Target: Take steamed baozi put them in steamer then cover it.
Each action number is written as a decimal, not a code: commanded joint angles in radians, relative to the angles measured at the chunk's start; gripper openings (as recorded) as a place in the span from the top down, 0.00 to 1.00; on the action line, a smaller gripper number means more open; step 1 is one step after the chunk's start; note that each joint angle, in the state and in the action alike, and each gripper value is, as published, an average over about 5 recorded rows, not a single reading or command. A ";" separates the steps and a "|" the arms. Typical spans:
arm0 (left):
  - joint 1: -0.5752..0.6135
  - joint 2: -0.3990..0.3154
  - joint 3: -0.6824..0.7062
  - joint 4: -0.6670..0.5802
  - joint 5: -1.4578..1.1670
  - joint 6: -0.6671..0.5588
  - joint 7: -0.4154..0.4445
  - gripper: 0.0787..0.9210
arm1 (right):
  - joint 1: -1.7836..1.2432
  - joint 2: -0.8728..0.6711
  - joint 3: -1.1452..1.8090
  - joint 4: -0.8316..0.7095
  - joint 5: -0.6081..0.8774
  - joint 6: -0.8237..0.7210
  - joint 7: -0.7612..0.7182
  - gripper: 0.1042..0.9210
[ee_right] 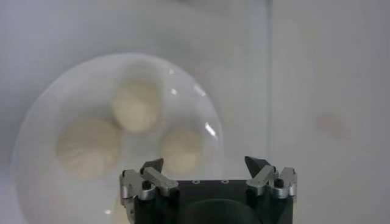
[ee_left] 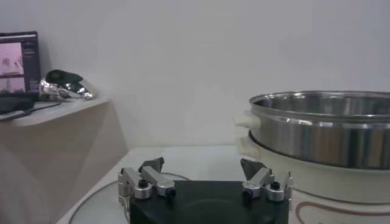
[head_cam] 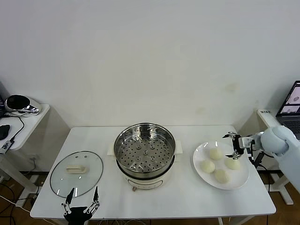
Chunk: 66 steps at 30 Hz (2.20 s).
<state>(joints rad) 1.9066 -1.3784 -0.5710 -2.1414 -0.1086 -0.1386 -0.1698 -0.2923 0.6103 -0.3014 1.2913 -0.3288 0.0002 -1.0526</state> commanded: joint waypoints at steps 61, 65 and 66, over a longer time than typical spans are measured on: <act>-0.001 0.006 -0.014 0.043 0.036 -0.022 0.010 0.12 | 0.261 0.308 -0.289 -0.484 -0.037 -0.010 -0.070 0.46; -0.004 0.010 -0.014 0.047 0.031 -0.022 0.011 0.12 | 0.326 0.238 -0.355 -0.364 0.034 -0.024 -0.082 0.46; -0.005 0.012 -0.013 0.049 0.028 -0.022 0.012 0.12 | 0.349 0.220 -0.373 -0.334 0.055 -0.029 -0.085 0.46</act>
<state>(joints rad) 1.8994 -1.3643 -0.5844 -2.0910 -0.0835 -0.1610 -0.1575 0.0433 0.8649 -0.6503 0.8969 -0.3007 -0.0298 -1.1374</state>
